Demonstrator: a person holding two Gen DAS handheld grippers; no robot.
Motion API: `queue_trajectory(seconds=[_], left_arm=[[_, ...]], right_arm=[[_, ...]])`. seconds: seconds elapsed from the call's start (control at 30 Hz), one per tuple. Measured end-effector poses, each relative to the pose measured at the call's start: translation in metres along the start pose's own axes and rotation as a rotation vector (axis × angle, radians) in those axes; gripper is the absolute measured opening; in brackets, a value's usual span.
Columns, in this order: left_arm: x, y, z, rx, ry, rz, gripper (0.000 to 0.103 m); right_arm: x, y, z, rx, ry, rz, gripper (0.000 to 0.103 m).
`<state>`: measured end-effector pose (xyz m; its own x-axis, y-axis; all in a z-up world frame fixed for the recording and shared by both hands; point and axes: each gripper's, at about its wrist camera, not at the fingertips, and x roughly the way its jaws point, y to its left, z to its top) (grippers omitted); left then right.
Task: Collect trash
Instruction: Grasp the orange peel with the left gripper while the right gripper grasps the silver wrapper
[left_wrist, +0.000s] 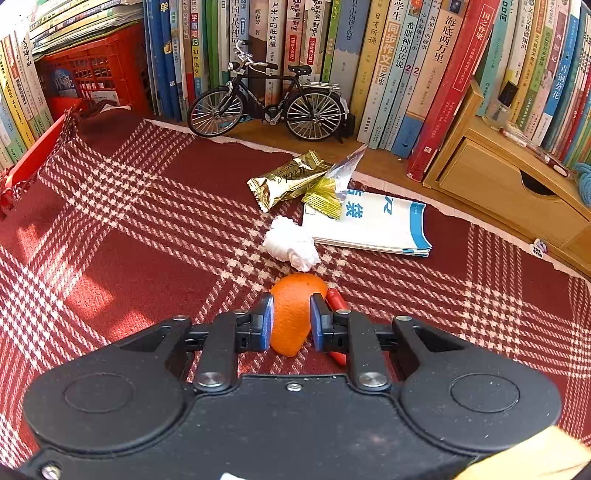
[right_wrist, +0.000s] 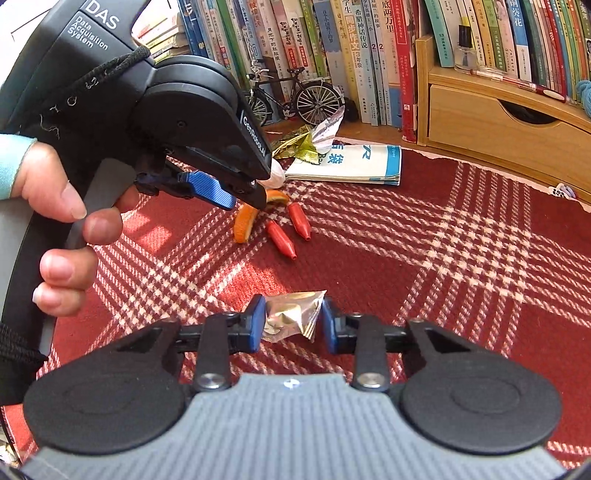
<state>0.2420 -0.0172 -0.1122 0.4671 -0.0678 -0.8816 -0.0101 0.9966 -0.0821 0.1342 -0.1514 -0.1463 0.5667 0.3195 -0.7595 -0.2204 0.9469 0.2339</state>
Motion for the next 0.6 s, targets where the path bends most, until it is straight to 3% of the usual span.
queue_trajectory(seconds=[0.07,0.13,0.2,0.37,0.4,0.43,0.6], left_arm=[[0.003,0.001,0.002,-0.002,-0.002,0.008,0.023],[0.009,0.002,0.005,-0.015,0.01,0.017,0.041],[0.017,0.001,0.006,-0.02,0.032,0.008,0.046],[0.031,-0.006,0.001,-0.005,0.077,0.008,0.044],[0.032,-0.007,0.001,-0.001,0.077,0.02,0.04],[0.033,-0.009,0.0,0.006,0.076,0.037,0.03],[0.024,-0.009,0.001,0.024,0.051,0.013,0.026]], right_arm=[[-0.004,0.0,0.0,0.005,-0.004,0.007,0.035],[-0.007,0.0,0.0,0.014,-0.003,0.009,0.034],[-0.008,0.0,0.0,0.014,-0.004,0.013,0.033],[-0.008,0.0,-0.002,0.006,0.007,0.047,0.031],[-0.008,0.0,-0.002,0.004,0.007,0.051,0.03],[-0.008,0.001,-0.002,0.003,0.007,0.052,0.029],[-0.009,0.0,-0.002,0.019,0.002,0.05,0.027]])
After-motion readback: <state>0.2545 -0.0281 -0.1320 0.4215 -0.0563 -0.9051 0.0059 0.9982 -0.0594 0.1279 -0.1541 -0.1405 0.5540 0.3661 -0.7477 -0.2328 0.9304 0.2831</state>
